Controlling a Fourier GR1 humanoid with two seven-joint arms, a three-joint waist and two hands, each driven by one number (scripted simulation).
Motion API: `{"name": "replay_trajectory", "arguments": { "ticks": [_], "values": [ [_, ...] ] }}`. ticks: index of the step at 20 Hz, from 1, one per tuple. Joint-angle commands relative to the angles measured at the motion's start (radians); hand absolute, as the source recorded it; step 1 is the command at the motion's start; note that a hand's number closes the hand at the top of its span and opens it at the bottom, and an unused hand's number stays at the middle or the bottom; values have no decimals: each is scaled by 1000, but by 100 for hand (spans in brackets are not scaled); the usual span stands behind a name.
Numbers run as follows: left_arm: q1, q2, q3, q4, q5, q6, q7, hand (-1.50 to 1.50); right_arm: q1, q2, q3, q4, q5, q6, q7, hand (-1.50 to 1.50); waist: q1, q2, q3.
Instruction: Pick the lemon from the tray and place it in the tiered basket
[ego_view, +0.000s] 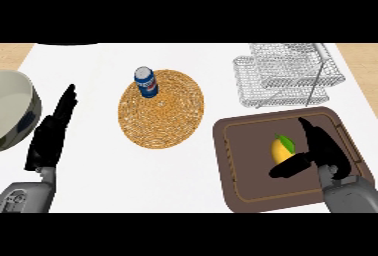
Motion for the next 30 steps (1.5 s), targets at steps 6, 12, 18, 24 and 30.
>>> {"name": "replay_trajectory", "arguments": {
  "ticks": [6, 12, 18, 24, 30],
  "values": [
    [12, 3, 53, 2, -10, -39, -28, 0, 42, 74, -52, 94, 35, 50, -24, -150, -2, 0, 0],
    [11, -36, 39, 0, -37, -39, -30, 0, -55, 170, -78, 218, 23, 85, -25, 150, 2, 1, 0],
    [10, -48, 44, 8, -52, -24, -33, 0, -92, 82, -12, 220, 74, 219, -120, 150, 2, 0, 0],
    [15, -32, 85, 21, -35, -68, -59, 0, 3, 159, -97, 139, 70, 114, -151, 150, -4, 0, 0],
    [1, -66, 72, 32, -77, -27, -40, 0, 8, 199, -139, -17, 137, 26, -67, 150, -10, -2, 0]
  ]
}}
